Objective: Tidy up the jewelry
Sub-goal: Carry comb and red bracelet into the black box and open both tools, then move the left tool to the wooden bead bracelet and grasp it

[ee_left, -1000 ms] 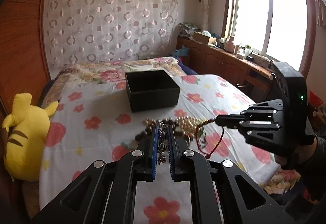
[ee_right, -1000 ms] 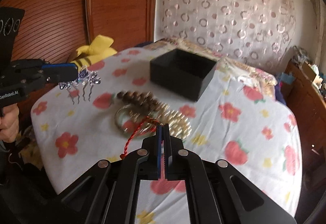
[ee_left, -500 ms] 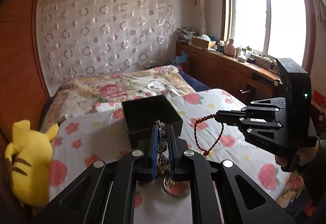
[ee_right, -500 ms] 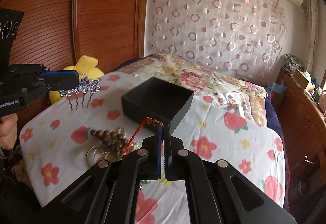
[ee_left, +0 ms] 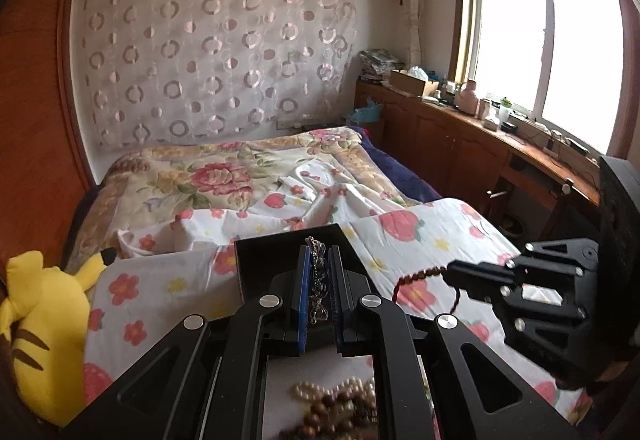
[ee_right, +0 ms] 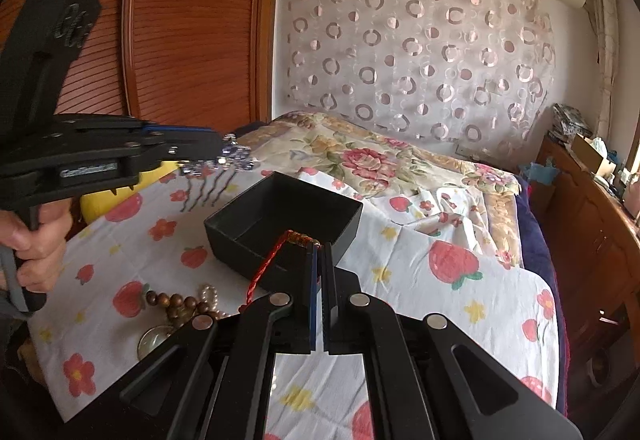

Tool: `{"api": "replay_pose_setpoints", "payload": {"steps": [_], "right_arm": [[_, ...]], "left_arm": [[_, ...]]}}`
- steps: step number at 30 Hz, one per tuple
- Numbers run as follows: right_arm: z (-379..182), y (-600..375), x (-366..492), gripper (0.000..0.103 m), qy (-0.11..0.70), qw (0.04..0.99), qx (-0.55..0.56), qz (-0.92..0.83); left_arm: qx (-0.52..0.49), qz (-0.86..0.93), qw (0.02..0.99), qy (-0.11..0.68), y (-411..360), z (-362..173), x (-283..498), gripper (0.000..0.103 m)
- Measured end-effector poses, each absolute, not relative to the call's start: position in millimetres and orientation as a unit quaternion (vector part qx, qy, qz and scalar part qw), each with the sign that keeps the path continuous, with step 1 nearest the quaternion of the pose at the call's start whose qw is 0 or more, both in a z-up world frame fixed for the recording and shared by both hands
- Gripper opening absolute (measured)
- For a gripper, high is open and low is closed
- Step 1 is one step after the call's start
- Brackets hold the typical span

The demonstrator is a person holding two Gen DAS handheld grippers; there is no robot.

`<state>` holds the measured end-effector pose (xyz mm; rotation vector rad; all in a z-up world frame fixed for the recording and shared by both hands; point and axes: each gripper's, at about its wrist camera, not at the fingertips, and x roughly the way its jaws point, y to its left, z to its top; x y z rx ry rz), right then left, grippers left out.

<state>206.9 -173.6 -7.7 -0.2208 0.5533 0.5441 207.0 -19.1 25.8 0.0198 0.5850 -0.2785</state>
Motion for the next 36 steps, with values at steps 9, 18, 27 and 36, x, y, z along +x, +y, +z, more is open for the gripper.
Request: {"api": "replay_pose_setpoints", "payload": {"steps": [9,18,27,36], "right_arm": [[-14,-168,226,0.002,0.278,0.918,-0.109,0.259],[-14,-154,244,0.002,0.280,0.916,-0.098,0.272],[-29,-124,276,0.002,0.306,0.908,-0.105,0.266],[-42,-124,275,0.034,0.318,0.906,-0.110,0.256]], "left_arm": [[-0.019,-0.127,0.942,0.311,-13,4,238,0.008],[-0.038,-0.119,0.944,0.306,4,-6,223,0.034],[-0.028,-0.098,0.949,0.298,27,-21,189,0.079],[-0.019,-0.092,0.950,0.296,38,-40,161,0.095]]}}
